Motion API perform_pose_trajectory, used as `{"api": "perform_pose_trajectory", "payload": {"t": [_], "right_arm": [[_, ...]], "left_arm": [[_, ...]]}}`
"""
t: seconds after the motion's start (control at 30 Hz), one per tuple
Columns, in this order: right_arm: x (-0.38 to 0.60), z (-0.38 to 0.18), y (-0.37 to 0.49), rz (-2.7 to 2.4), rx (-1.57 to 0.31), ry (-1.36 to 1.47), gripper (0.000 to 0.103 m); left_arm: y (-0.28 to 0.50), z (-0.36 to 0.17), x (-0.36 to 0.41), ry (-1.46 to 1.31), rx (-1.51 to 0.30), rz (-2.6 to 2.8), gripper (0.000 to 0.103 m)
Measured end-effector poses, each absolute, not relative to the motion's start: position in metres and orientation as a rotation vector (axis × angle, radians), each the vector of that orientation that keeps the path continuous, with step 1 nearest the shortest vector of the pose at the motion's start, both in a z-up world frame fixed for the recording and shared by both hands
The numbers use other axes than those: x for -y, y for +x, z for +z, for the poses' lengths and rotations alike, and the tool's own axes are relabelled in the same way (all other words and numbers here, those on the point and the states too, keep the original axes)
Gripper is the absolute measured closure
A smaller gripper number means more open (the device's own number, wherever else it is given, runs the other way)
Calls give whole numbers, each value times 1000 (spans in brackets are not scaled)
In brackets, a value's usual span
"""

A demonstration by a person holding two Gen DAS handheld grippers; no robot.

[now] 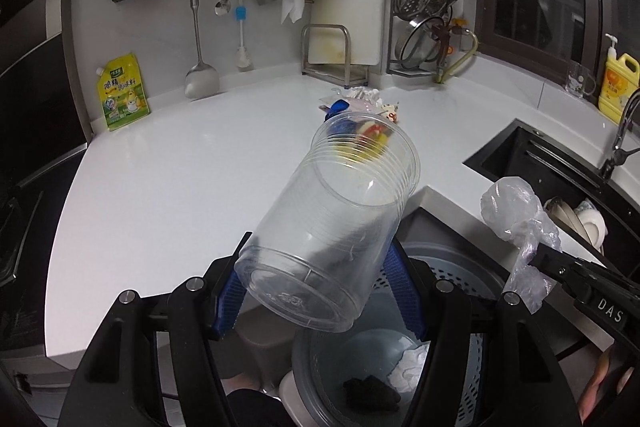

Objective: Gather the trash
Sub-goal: 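Carry the plastic bag and clear cup over the grey bin with both tools, then open both tools to drop the bag and cup into the bin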

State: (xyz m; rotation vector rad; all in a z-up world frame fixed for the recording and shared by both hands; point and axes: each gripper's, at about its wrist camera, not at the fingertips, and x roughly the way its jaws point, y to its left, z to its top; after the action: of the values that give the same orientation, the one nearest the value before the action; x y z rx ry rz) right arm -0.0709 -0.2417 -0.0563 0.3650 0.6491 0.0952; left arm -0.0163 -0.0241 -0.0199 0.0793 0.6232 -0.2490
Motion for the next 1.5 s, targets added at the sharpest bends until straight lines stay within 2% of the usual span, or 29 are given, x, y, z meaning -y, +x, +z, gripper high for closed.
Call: {"api": "perform_pose_trajectory", "payload": {"t": [0.53,1.5], "right_arm": [[244,-76,-95,111,-674,373,91],[238,-109,-90,108,-773,356,91]], "left_arm": [[-48,-37,37,80,-660,-288,41],[-44,-85,44,124,-808,-288,41]]}}
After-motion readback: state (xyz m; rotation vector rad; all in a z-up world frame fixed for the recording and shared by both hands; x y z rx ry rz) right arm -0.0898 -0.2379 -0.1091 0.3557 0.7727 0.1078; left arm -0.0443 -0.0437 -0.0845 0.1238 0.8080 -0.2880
